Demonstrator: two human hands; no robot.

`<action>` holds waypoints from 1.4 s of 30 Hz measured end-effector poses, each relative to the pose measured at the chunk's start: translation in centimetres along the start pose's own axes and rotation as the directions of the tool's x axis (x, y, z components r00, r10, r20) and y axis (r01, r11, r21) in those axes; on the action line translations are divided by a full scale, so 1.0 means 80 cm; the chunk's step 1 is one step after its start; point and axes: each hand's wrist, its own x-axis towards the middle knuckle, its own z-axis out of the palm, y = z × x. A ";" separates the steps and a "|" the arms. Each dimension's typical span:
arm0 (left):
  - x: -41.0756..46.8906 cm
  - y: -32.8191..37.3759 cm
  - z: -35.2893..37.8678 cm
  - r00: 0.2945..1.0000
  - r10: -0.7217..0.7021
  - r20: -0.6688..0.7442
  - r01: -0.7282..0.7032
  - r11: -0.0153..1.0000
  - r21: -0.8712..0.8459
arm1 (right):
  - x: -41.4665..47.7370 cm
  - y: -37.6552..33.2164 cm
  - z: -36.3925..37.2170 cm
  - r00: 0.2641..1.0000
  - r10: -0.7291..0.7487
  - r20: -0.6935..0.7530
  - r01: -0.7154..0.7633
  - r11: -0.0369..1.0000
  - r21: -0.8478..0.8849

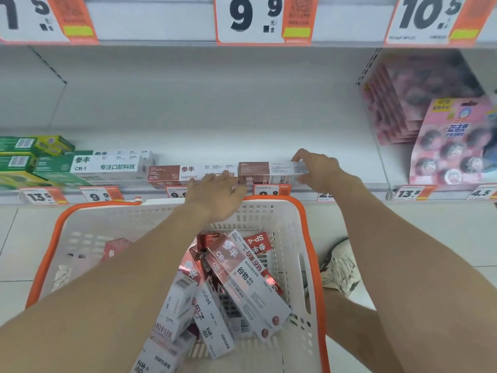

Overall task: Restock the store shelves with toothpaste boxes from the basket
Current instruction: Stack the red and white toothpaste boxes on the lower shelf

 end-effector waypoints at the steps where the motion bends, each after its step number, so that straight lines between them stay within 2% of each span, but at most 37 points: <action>1: 0.000 0.000 0.000 1.000 -0.002 0.003 0.002 1.000 0.000 | 0.002 0.001 -0.002 0.999 0.039 -0.002 -0.039 0.997 -0.060; 4: 0.001 -0.001 0.003 1.000 -0.006 -0.006 0.006 1.000 0.015 | -0.002 -0.006 0.000 0.988 0.135 -0.077 -0.150 0.958 -0.246; 9: 0.002 0.001 0.002 1.000 -0.023 -0.004 0.023 0.999 0.034 | -0.001 -0.034 0.021 0.991 -0.018 -0.133 -0.005 0.985 -0.175; 14: 0.001 0.001 0.002 1.000 -0.030 0.000 0.030 0.999 0.024 | 0.016 -0.033 0.023 0.965 -0.034 -0.260 -0.026 0.974 -0.224; 17: -0.002 0.001 0.001 1.000 -0.023 -0.004 0.024 0.999 0.027 | 0.033 -0.028 0.004 0.981 -0.037 -0.191 0.016 0.994 -0.111; 20: -0.004 0.003 -0.002 0.999 -0.016 -0.033 0.017 1.000 0.025 | 0.045 -0.007 -0.019 0.997 -0.069 0.031 0.066 0.993 0.102; 22: -0.006 0.007 -0.003 0.999 -0.019 -0.050 0.020 0.999 0.033 | 0.043 0.003 -0.020 0.987 -0.090 0.133 0.066 0.982 0.179; 29: -0.004 0.010 -0.004 0.998 -0.056 -0.038 0.057 0.998 0.031 | 0.028 -0.037 -0.005 0.995 -0.028 0.097 -0.006 0.942 0.335; 31: -0.003 0.011 -0.002 0.996 -0.082 -0.027 0.083 0.996 0.037 | 0.020 -0.051 -0.001 0.992 -0.049 0.120 0.008 0.947 0.320; 33: -0.002 0.011 -0.002 0.995 -0.101 -0.007 0.101 0.994 0.039 | 0.017 -0.052 0.003 0.988 -0.082 0.134 0.050 0.972 0.230; 37: -0.003 0.011 -0.004 0.996 -0.083 0.008 0.083 0.996 0.009 | 0.016 -0.051 0.010 0.976 -0.147 0.163 0.122 0.980 0.154; 42: -0.007 0.009 -0.005 0.999 -0.037 -0.005 0.037 0.999 0.000 | 0.010 -0.069 0.030 0.980 -0.194 0.045 0.191 0.979 0.073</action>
